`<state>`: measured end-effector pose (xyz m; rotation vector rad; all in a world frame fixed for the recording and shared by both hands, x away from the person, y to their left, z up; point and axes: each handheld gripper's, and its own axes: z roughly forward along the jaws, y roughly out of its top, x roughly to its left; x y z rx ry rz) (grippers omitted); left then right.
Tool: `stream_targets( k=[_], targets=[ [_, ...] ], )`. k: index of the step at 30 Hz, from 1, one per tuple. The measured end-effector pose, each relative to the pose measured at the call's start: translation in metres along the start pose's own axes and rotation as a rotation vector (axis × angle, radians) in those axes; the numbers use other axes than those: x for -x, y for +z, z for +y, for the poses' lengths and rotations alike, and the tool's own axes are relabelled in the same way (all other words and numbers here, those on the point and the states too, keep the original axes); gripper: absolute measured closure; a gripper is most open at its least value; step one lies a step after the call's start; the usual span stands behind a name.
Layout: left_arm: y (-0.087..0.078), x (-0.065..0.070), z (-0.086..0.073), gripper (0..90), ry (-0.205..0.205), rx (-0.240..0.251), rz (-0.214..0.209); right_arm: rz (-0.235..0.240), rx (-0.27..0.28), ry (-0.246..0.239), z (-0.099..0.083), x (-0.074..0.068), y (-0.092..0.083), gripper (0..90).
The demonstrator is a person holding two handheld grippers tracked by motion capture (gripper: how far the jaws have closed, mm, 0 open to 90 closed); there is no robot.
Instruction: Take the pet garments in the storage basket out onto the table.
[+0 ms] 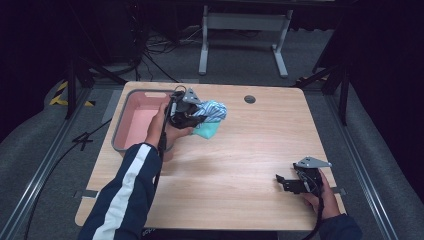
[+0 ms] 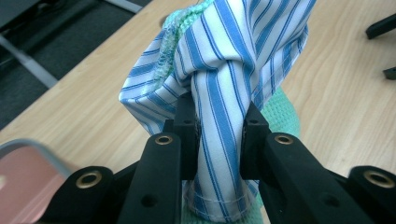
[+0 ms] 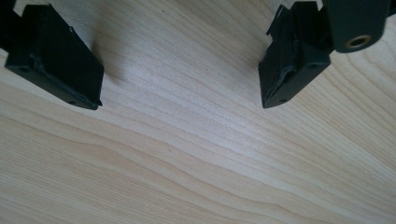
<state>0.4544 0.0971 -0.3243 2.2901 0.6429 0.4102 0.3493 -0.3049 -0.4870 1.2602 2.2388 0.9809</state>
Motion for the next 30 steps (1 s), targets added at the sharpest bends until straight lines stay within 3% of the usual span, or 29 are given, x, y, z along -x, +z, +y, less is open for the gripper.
stream_targets(
  k=[8, 14, 19, 23, 25, 27, 29, 30],
  targets=[
    [0.043, 0.023, 0.007, 75.1, 0.033, -0.043, -0.078, -0.001, 0.0, -0.001, 0.0, 0.0, 0.0, 14.4],
    [0.068, 0.036, 0.006, 75.1, 0.038, -0.064, -0.105, -0.001, 0.0, -0.003, 0.0, 0.0, 0.0, 14.4],
    [0.093, 0.041, -0.005, 75.0, 0.01, -0.071, -0.121, -0.001, 0.0, -0.001, 0.0, 0.0, 0.0, 14.4],
    [0.11, 0.044, -0.017, 74.8, 0.014, -0.098, -0.131, -0.001, 0.0, -0.001, 0.0, 0.0, 0.0, 14.4],
    [0.112, 0.045, -0.02, 74.8, 0.021, -0.098, -0.135, -0.001, 0.0, -0.001, 0.0, 0.0, 0.0, 14.4],
    [0.117, 0.046, -0.027, 74.7, 0.001, -0.113, -0.147, -0.001, 0.0, -0.001, 0.0, 0.0, 0.0, 14.4],
    [0.123, 0.048, -0.033, 74.4, 0.01, -0.126, -0.134, -0.001, 0.0, -0.001, 0.0, 0.0, 0.0, 14.4],
    [0.125, 0.048, -0.034, 74.0, 0.006, -0.123, -0.15, -0.001, 0.0, -0.001, 0.0, 0.0, 0.0, 14.4]
  ],
)
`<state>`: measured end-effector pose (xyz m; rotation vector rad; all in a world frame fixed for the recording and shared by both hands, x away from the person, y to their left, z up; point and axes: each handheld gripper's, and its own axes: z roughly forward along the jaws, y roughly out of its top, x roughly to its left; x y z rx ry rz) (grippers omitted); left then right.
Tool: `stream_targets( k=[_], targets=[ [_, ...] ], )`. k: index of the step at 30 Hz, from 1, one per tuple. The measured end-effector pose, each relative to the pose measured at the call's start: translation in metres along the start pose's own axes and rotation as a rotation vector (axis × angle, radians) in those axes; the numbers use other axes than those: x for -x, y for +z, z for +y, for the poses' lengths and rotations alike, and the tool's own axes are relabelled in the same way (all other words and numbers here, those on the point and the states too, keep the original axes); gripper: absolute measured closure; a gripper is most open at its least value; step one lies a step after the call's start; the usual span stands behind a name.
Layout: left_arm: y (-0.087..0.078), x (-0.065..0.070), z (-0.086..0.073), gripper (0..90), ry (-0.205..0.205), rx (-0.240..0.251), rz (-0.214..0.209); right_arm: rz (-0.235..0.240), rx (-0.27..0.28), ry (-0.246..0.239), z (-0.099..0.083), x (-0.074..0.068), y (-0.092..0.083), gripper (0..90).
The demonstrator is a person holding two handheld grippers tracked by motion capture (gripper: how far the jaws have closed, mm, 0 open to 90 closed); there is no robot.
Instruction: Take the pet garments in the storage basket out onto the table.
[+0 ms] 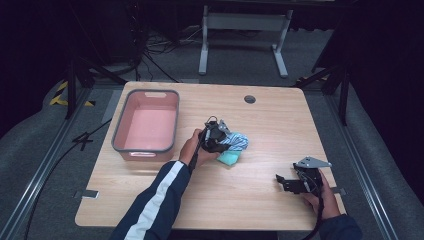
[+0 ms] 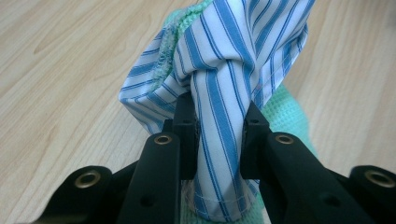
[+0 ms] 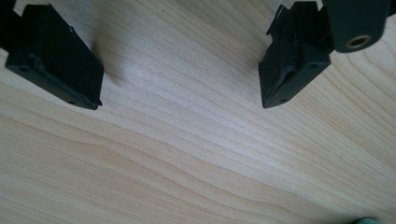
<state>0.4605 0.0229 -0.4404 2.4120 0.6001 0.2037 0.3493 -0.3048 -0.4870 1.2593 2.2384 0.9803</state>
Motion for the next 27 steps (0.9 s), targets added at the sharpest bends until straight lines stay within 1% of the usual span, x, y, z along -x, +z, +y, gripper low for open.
stream_targets(
  k=[1, 2, 3, 4, 5, 6, 7, 8, 9, 10, 12, 13, 15, 16, 19, 21, 22, 23, 24, 25, 26, 27],
  targets=[
    [0.002, 0.001, -0.001, 73.4, 0.0, 0.001, -0.002, 0.0, 0.0, 0.0, 0.0, 0.0, 0.0, 14.4],
    [0.003, 0.002, -0.001, 72.1, 0.004, -0.006, 0.008, 0.0, 0.0, -0.002, 0.0, 0.0, 0.0, 14.4],
    [0.004, 0.002, -0.001, 70.9, 0.005, -0.012, -0.002, 0.0, 0.0, 0.0, 0.0, 0.0, 0.0, 14.4],
    [0.004, 0.001, -0.002, 69.7, -0.002, -0.001, -0.017, 0.0, -0.001, -0.002, 0.0, 0.0, 0.0, 14.4],
    [0.003, 0.001, -0.001, 67.8, -0.001, 0.004, -0.013, 0.0, 0.0, 0.0, 0.0, 0.0, 0.0, 14.4],
    [0.002, 0.002, -0.001, 64.6, -0.004, 0.009, 0.006, 0.0, 0.0, 0.0, 0.0, 0.0, 0.0, 14.4],
    [0.001, 0.002, 0.0, 61.6, -0.002, 0.01, 0.016, 0.0, 0.0, 0.0, 0.0, 0.0, 0.0, 14.4],
    [0.0, 0.003, 0.0, 59.1, -0.003, 0.012, 0.016, 0.0, 0.0, 0.0, 0.0, 0.0, 0.0, 14.4],
    [-0.002, 0.004, 0.002, 55.7, 0.003, 0.02, 0.017, 0.0, 0.0, 0.0, 0.0, 0.0, 0.0, 14.4],
    [-0.004, 0.005, 0.003, 48.2, 0.002, 0.025, 0.021, 0.001, 0.0, 0.001, 0.0, 0.0, 0.0, 14.4],
    [-0.009, 0.006, 0.006, 37.3, 0.017, 0.028, 0.02, 0.0, 0.0, 0.001, 0.0, 0.0, 0.0, 14.4],
    [-0.009, 0.006, 0.006, 34.4, 0.017, 0.028, 0.02, 0.001, 0.0, 0.001, 0.0, 0.0, 0.0, 14.4],
    [-0.017, 0.007, 0.011, 29.2, 0.015, 0.031, 0.052, 0.0, 0.0, 0.0, 0.0, 0.0, 0.0, 14.4],
    [-0.02, 0.007, 0.012, 28.9, 0.012, 0.033, 0.042, 0.0, 0.0, 0.0, 0.0, 0.0, 0.0, 14.4],
    [-0.027, 0.008, 0.012, 26.7, 0.033, 0.042, 0.059, 0.0, 0.0, 0.001, 0.0, 0.0, 0.0, 14.4],
    [-0.031, 0.008, 0.013, 26.0, 0.056, 0.035, 0.061, 0.001, 0.0, 0.0, 0.0, 0.0, 0.0, 14.4],
    [-0.031, 0.008, 0.013, 24.9, 0.056, 0.035, 0.061, 0.001, 0.0, 0.0, 0.0, 0.0, 0.0, 14.4],
    [-0.033, 0.009, 0.014, 24.9, 0.071, 0.026, 0.084, 0.001, 0.0, 0.001, 0.0, 0.0, 0.0, 14.4],
    [-0.035, 0.009, 0.014, 24.1, 0.08, 0.029, 0.11, 0.0, 0.0, 0.0, 0.0, 0.0, 0.0, 14.4],
    [-0.04, 0.009, 0.014, 23.9, 0.078, 0.039, 0.114, 0.001, 0.0, 0.0, 0.0, 0.0, 0.0, 14.4],
    [-0.043, 0.009, 0.014, 23.9, 0.082, 0.038, 0.105, 0.001, 0.0, 0.001, 0.0, 0.0, 0.0, 14.4],
    [-0.043, 0.009, 0.014, 23.3, 0.082, 0.038, 0.105, 0.0, 0.0, 0.0, 0.0, 0.0, 0.0, 14.4]
  ],
)
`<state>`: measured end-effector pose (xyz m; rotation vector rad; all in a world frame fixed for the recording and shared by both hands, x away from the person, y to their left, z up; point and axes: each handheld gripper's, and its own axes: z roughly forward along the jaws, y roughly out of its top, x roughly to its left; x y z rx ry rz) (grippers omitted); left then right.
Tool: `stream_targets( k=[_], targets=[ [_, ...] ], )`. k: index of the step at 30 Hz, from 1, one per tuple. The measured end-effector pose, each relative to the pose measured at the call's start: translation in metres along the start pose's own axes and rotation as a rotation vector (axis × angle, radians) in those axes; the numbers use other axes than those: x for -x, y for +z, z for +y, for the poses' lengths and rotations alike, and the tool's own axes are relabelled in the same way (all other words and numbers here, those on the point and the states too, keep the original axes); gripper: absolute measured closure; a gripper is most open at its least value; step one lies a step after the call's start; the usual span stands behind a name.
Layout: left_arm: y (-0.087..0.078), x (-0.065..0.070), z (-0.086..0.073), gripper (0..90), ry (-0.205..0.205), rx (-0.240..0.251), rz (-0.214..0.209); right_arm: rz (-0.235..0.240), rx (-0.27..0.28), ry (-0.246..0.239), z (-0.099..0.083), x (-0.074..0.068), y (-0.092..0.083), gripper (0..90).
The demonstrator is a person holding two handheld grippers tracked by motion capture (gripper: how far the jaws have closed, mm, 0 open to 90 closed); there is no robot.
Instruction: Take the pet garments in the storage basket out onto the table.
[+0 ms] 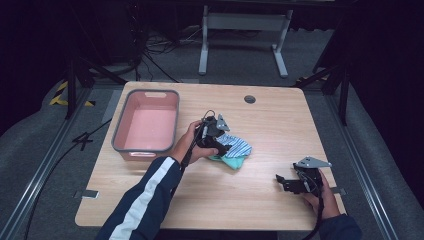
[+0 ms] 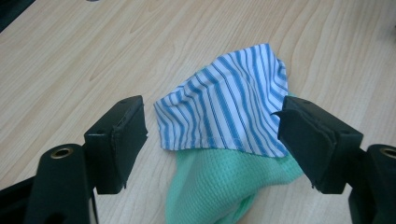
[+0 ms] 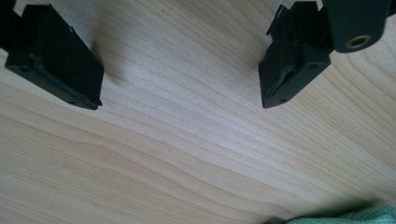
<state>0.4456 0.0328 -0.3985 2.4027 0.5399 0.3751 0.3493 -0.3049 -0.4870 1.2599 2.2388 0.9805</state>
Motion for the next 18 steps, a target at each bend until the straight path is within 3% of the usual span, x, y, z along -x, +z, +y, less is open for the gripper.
stream_targets(
  k=[6, 14, 15, 16, 18],
  targets=[
    [-0.015, 0.005, -0.003, 25.2, 0.031, 0.003, -0.003, 0.0, 0.0, 0.0, 0.0, 0.0, 0.0, 14.4],
    [-0.033, 0.016, -0.008, 23.0, 0.077, 0.02, 0.023, 0.0, 0.0, 0.0, 0.0, 0.0, 0.0, 14.4],
    [-0.036, 0.018, -0.011, 23.4, 0.07, 0.045, 0.039, 0.0, 0.0, 0.0, 0.0, 0.0, 0.0, 14.4],
    [-0.039, 0.018, -0.014, 25.1, 0.058, 0.074, 0.029, 0.0, 0.0, 0.0, 0.0, 0.0, 0.0, 14.4],
    [-0.04, 0.019, -0.016, 25.5, 0.052, 0.083, 0.014, 0.0, 0.0, 0.0, 0.0, 0.0, 0.0, 14.4]
  ],
)
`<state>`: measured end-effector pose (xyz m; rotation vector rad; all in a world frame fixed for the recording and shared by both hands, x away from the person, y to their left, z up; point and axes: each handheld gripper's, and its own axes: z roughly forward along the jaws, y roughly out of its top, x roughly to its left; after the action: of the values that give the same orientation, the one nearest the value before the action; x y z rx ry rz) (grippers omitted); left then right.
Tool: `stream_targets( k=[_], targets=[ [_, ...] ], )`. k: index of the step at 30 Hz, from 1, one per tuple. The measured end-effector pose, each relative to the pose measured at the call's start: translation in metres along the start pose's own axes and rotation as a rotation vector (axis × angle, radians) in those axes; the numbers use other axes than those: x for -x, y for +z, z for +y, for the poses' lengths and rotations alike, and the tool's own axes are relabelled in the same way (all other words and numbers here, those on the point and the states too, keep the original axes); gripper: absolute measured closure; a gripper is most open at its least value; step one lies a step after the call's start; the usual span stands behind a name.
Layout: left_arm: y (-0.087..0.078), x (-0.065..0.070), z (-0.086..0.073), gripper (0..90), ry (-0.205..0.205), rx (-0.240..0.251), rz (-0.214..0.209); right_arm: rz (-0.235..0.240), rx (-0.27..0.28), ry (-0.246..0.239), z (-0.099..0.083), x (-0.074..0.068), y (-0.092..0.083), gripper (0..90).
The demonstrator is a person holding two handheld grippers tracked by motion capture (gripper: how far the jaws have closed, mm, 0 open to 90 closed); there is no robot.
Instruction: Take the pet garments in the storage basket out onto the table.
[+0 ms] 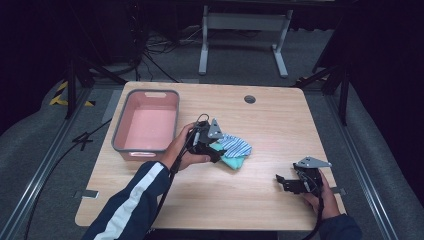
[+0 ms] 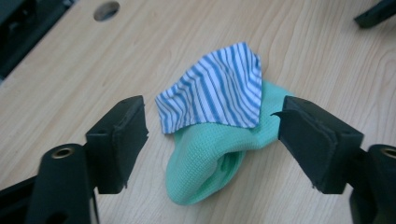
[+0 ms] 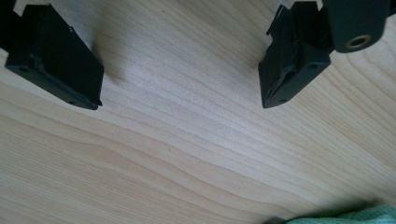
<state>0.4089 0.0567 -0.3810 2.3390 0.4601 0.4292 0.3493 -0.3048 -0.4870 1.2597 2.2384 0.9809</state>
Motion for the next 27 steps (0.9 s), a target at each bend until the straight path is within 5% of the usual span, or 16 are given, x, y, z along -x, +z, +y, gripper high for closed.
stream_targets(
  k=[12, 17, 27],
  targets=[
    [-0.027, 0.017, -0.043, 24.5, 0.046, -0.067, 0.003, 0.0, 0.0, 0.0, 0.0, 0.0, 0.0, 14.4],
    [-0.036, 0.023, -0.069, 27.3, 0.062, -0.146, -0.028, 0.001, 0.0, 0.001, 0.0, 0.0, 0.0, 14.4],
    [-0.05, 0.032, -0.101, 24.2, 0.066, -0.206, -0.02, 0.001, 0.0, 0.001, 0.0, 0.0, 0.0, 14.4]
  ],
)
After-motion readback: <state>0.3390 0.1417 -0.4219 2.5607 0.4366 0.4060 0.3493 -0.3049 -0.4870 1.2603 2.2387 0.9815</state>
